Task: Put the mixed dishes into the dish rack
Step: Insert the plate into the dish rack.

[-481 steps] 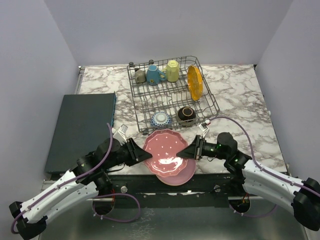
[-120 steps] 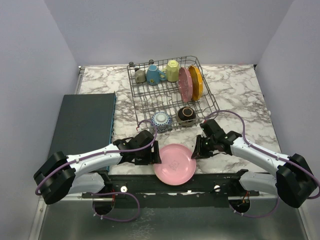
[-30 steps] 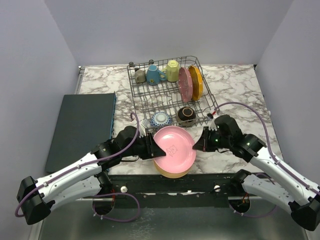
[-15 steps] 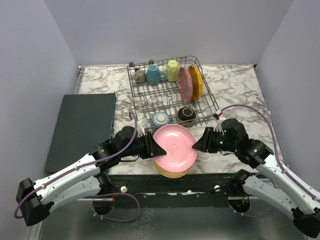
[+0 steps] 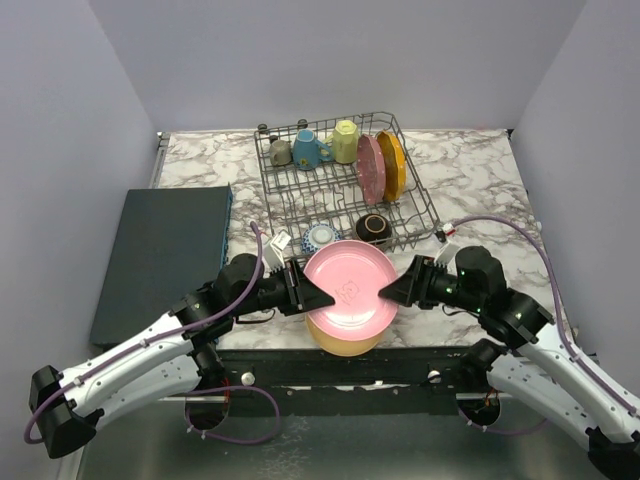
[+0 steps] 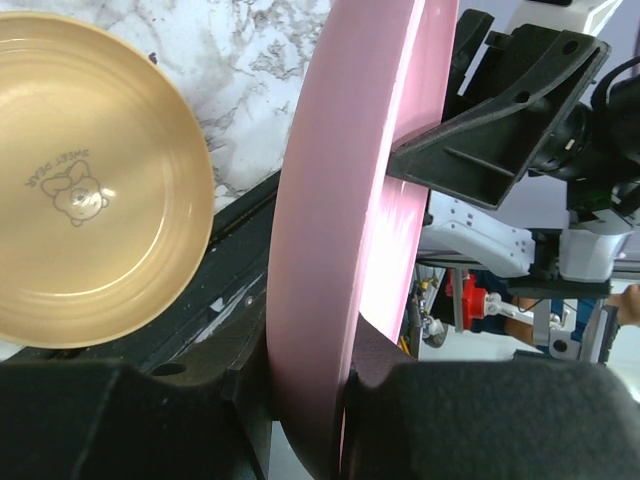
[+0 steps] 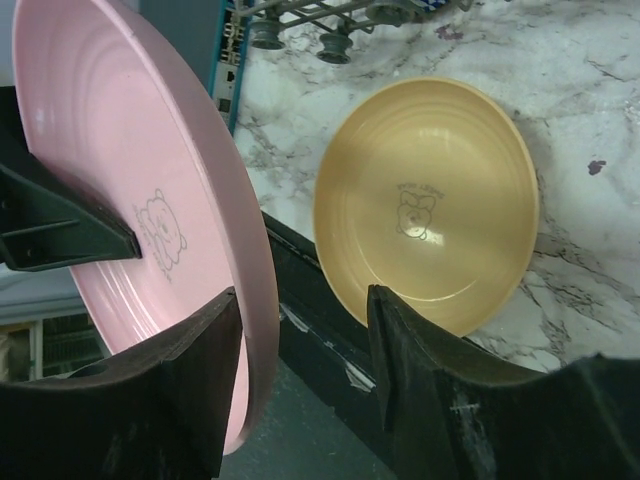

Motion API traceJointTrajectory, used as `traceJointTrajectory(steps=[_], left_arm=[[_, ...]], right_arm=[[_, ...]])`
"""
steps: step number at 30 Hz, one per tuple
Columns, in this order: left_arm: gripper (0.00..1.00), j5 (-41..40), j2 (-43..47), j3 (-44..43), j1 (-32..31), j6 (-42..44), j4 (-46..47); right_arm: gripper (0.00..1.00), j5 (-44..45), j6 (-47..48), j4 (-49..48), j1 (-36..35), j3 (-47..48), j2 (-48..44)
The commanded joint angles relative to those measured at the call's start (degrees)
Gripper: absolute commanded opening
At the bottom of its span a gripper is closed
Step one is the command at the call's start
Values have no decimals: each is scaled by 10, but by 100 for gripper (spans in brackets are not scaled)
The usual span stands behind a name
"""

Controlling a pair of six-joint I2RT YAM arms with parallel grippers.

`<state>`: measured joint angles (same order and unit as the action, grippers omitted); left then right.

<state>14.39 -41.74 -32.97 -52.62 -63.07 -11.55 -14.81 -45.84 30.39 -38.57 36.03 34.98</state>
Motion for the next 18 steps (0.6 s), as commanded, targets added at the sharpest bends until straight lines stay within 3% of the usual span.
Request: traceJointTrajectory(steps=[1, 18], left_arm=[[0, 24, 18, 10, -2, -14, 53], [0, 53, 33, 37, -2, -31, 107]], right_arm=[[58, -36, -37, -61, -3, -21, -30], [56, -54, -119, -141, -2, -66, -84]])
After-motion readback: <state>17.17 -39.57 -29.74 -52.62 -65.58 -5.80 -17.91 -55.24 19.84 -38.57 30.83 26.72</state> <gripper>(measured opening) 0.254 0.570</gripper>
